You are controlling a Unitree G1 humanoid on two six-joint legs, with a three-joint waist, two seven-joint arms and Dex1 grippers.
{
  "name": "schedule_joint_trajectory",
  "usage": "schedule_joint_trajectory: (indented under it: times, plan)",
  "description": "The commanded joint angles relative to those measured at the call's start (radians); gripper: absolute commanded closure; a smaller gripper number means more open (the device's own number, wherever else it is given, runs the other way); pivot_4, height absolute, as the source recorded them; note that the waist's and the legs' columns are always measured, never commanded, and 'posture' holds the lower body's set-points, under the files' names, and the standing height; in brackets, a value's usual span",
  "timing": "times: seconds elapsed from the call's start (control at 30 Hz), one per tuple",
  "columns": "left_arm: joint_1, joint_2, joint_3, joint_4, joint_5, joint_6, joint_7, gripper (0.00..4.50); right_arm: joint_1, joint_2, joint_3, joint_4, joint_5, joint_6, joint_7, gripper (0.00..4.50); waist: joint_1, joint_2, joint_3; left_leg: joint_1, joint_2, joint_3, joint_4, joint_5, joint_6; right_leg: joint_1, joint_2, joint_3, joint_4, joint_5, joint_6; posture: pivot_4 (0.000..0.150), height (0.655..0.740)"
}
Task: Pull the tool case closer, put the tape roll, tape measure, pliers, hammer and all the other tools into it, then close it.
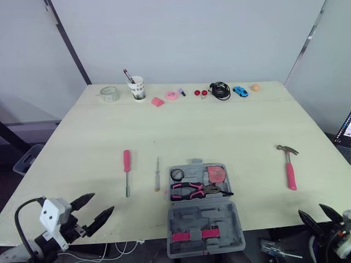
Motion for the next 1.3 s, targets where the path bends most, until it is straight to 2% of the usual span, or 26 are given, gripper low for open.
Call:
schedule_joint_trajectory:
  times: [0.03, 0.27, 0.47, 0.57, 0.6, 0.7, 0.8, 0.83, 0.9, 0.93, 0.97, 1.3]
  plan:
    - [-0.023, 0.027, -0.027, -0.013, 0.014, -0.029, -0.040, 0.00, -0.024, -0.036, 0.036, -0.078, -0.003, 0.013, 0.029, 0.01, 0.001, 0.000, 0.000, 0.000, 0.000, 0.000, 0.000, 0.000, 0.000, 0.000, 0.000, 0.000, 0.000, 0.000, 0.000, 0.150, 0.7400]
    - [-0.079, 0.079, -0.110, -0.027, 0.029, -0.008, -0.112, 0.00, -0.076, -0.102, 0.145, -0.167, -0.001, 0.078, 0.096, 0.01, 0.005, -0.001, -0.001, 0.000, 0.000, 0.000, 0.000, 0.000, 0.000, 0.000, 0.001, 0.000, 0.000, 0.000, 0.000, 0.150, 0.7400]
    - [-0.191, 0.136, -0.277, -0.077, 0.074, 0.028, -0.186, 0.00, -0.265, -0.157, 0.328, -0.126, -0.079, 0.101, 0.181, 0.01, 0.004, -0.002, -0.001, 0.001, -0.001, 0.000, 0.002, 0.000, 0.001, 0.001, 0.001, 0.000, 0.002, 0.000, 0.000, 0.150, 0.7400]
    - [-0.234, 0.143, -0.332, -0.055, 0.094, 0.029, -0.212, 0.00, -0.333, -0.144, 0.374, -0.091, -0.084, 0.108, 0.199, 0.80, 0.004, -0.002, -0.001, 0.000, -0.002, 0.000, 0.001, 0.000, 0.001, 0.001, 0.004, 0.000, 0.002, 0.000, 0.000, 0.150, 0.7400]
    - [-0.246, 0.145, -0.342, -0.045, 0.098, 0.028, -0.217, 0.00, -0.347, -0.143, 0.384, -0.082, -0.088, 0.108, 0.202, 1.37, 0.004, -0.002, -0.001, 0.000, -0.002, 0.000, 0.001, 0.000, 0.001, 0.001, 0.004, 0.000, 0.002, 0.000, 0.000, 0.150, 0.7400]
    - [-0.284, 0.141, -0.376, -0.008, 0.111, 0.023, -0.231, 0.80, -0.382, -0.147, 0.422, -0.051, -0.107, 0.101, 0.222, 2.76, 0.006, -0.002, -0.001, 0.000, -0.002, 0.000, 0.001, 0.000, 0.001, 0.001, 0.006, 0.000, 0.002, 0.000, 0.000, 0.150, 0.7400]
    - [-0.328, 0.157, -0.443, 0.049, 0.171, -0.013, -0.274, 2.27, -0.429, -0.164, 0.486, -0.023, -0.154, 0.098, 0.254, 4.26, 0.005, -0.002, -0.001, 0.001, -0.002, 0.000, 0.002, 0.000, 0.001, 0.002, 0.006, 0.001, 0.003, 0.000, 0.000, 0.150, 0.7400]
    - [-0.336, 0.160, -0.453, 0.061, 0.179, -0.020, -0.280, 2.84, -0.436, -0.166, 0.495, -0.017, -0.161, 0.097, 0.259, 4.50, 0.005, -0.002, -0.001, 0.001, -0.002, 0.001, 0.002, 0.000, 0.001, 0.002, 0.006, 0.001, 0.003, 0.000, 0.000, 0.150, 0.7400]
    - [-0.358, 0.153, -0.475, 0.086, 0.186, -0.023, -0.289, 3.85, -0.458, -0.176, 0.527, 0.008, -0.194, 0.078, 0.279, 4.50, 0.005, -0.002, -0.001, 0.001, -0.002, 0.001, 0.002, 0.001, 0.001, 0.002, 0.006, 0.001, 0.004, 0.000, 0.000, 0.150, 0.7400]
    - [-0.372, 0.146, -0.489, 0.098, 0.188, -0.019, -0.290, 4.22, -0.474, -0.179, 0.546, 0.021, -0.215, 0.071, 0.287, 4.50, 0.004, -0.003, -0.001, 0.001, -0.002, 0.001, 0.002, 0.001, 0.001, 0.002, 0.006, 0.001, 0.004, 0.000, 0.000, 0.150, 0.7400]
    - [-0.386, 0.140, -0.502, 0.109, 0.191, -0.014, -0.291, 4.39, -0.489, -0.183, 0.563, 0.032, -0.233, 0.066, 0.294, 4.50, 0.004, -0.003, -0.001, 0.001, -0.002, 0.001, 0.002, 0.001, 0.001, 0.001, 0.006, 0.001, 0.004, 0.000, 0.000, 0.150, 0.7400]
    - [-0.450, 0.119, -0.581, 0.194, 0.250, -0.015, -0.287, 4.39, -0.571, -0.168, 0.662, 0.114, -0.346, 0.036, 0.284, 4.50, 0.004, -0.003, -0.001, 0.001, -0.002, 0.001, 0.003, 0.001, 0.001, 0.001, 0.006, 0.001, 0.005, 0.001, 0.000, 0.150, 0.7400]
